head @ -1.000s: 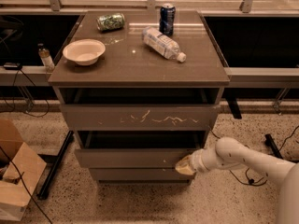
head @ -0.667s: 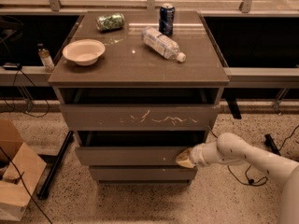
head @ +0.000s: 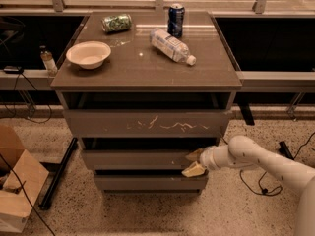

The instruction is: Close middle drawer

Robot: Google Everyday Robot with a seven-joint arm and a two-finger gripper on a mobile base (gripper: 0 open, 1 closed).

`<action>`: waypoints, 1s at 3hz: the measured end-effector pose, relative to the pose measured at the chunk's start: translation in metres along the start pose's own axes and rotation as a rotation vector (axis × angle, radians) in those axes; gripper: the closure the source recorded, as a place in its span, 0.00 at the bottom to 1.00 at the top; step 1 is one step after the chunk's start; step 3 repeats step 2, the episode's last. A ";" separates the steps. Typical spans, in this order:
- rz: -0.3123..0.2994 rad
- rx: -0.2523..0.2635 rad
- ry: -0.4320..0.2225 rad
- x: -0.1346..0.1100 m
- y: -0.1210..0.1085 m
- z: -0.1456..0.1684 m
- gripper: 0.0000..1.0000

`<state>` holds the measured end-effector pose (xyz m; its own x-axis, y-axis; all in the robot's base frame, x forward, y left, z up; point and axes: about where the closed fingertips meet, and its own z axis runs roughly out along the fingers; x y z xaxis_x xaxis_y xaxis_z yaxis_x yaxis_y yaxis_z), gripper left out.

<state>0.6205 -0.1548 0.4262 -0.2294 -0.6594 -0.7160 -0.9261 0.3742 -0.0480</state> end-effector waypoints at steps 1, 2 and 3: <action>0.000 0.000 0.000 0.000 0.000 0.000 0.00; 0.000 0.000 0.000 0.000 0.000 0.000 0.00; 0.000 0.000 0.000 0.000 0.000 0.000 0.00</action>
Offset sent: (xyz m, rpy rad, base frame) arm 0.0000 0.0000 0.0000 0.0000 0.0000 0.0000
